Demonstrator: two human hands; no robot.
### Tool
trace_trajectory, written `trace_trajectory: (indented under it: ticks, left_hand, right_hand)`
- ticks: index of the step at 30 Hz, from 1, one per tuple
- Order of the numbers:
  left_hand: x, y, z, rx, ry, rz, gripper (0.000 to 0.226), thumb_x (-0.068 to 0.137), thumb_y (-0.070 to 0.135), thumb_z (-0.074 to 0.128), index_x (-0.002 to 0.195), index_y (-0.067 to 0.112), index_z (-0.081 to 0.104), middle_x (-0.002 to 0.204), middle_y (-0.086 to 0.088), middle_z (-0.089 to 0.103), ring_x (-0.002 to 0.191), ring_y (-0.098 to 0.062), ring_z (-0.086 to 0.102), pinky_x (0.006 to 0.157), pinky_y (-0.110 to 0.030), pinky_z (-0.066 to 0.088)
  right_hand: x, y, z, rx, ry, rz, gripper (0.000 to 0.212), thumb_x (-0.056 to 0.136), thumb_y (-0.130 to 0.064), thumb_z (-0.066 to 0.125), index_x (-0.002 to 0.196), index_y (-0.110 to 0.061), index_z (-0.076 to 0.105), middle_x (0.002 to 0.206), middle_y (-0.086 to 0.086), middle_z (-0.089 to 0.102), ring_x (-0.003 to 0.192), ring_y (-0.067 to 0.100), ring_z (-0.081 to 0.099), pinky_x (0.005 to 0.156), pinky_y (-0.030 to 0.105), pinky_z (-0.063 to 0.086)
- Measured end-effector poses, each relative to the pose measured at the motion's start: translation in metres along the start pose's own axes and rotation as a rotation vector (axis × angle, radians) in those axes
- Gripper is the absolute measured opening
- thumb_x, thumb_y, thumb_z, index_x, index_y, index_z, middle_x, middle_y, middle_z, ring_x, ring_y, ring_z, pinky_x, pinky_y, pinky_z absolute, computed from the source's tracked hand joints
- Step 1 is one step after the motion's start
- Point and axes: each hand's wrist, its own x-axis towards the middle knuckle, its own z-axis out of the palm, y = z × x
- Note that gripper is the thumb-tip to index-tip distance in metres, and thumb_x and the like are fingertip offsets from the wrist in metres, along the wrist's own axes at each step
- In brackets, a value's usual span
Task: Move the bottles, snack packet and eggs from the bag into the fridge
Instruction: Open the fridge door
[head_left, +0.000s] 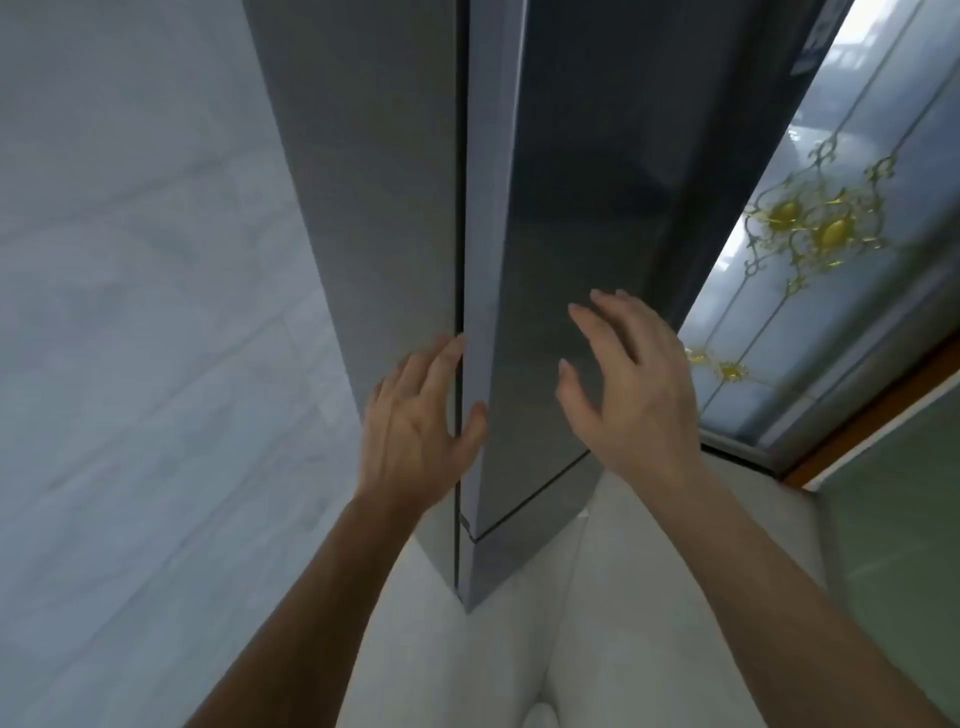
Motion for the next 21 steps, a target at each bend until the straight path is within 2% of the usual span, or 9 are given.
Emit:
trace_trajectory:
  ticks: [4, 8, 11, 14, 18, 21]
  left_hand:
    - [0.011, 0.007, 0.004, -0.073, -0.018, 0.073, 0.071, 0.093, 0.05, 0.047, 0.156, 0.025, 0.027, 0.16, 0.0, 0.034, 0.136, -0.016, 0.045, 0.108, -0.03, 0.035]
    - [0.031, 0.01, 0.009, -0.21, 0.051, 0.092, 0.08, 0.092, 0.048, 0.05, 0.159, 0.026, 0.013, 0.165, 0.007, 0.022, 0.144, -0.011, 0.036, 0.114, -0.037, 0.04]
    - [0.039, 0.013, 0.015, -0.29, 0.097, 0.086, 0.083, 0.091, 0.048, 0.053, 0.16, 0.023, 0.012, 0.165, 0.006, 0.021, 0.148, -0.01, 0.03, 0.115, -0.039, 0.04]
    - [0.043, 0.018, 0.021, -0.415, 0.147, 0.07, 0.083, 0.09, 0.044, 0.058, 0.158, 0.016, 0.02, 0.164, 0.005, 0.023, 0.149, -0.009, 0.027, 0.115, -0.037, 0.038]
    - [0.046, 0.027, 0.025, -0.545, 0.243, 0.038, 0.083, 0.087, 0.038, 0.065, 0.156, 0.021, 0.023, 0.163, 0.006, 0.025, 0.148, -0.011, 0.029, 0.115, -0.038, 0.039]
    - [0.054, 0.028, 0.021, -0.593, 0.24, 0.039, 0.085, 0.087, 0.041, 0.065, 0.155, 0.038, 0.014, 0.164, 0.013, 0.017, 0.15, -0.005, 0.02, 0.118, -0.031, 0.031]
  right_hand:
    - [0.044, -0.009, -0.028, -0.047, 0.155, -0.249, 0.042, 0.092, -0.023, 0.061, 0.129, -0.005, 0.065, 0.137, 0.019, 0.059, 0.134, 0.036, 0.051, 0.106, 0.054, 0.044]
    - [0.093, -0.015, -0.037, -0.171, 0.117, -0.471, 0.039, 0.092, -0.023, 0.059, 0.126, -0.007, 0.068, 0.139, 0.018, 0.059, 0.136, 0.035, 0.049, 0.112, 0.054, 0.037]
    - [0.123, -0.015, -0.035, -0.285, 0.09, -0.611, 0.034, 0.093, -0.023, 0.056, 0.12, -0.009, 0.07, 0.136, 0.016, 0.062, 0.135, 0.035, 0.05, 0.113, 0.056, 0.035]
    - [0.146, -0.02, -0.03, -0.371, 0.115, -0.754, 0.031, 0.096, -0.024, 0.053, 0.116, -0.01, 0.072, 0.132, 0.015, 0.065, 0.134, 0.035, 0.052, 0.117, 0.057, 0.031]
    - [0.168, -0.023, -0.026, -0.464, 0.104, -0.836, 0.033, 0.099, -0.031, 0.053, 0.119, -0.012, 0.072, 0.135, 0.014, 0.064, 0.134, 0.034, 0.052, 0.12, 0.053, 0.028]
    - [0.173, -0.023, -0.022, -0.523, 0.106, -0.82, 0.038, 0.099, -0.038, 0.053, 0.119, -0.013, 0.073, 0.136, 0.013, 0.063, 0.136, 0.031, 0.051, 0.121, 0.052, 0.024]
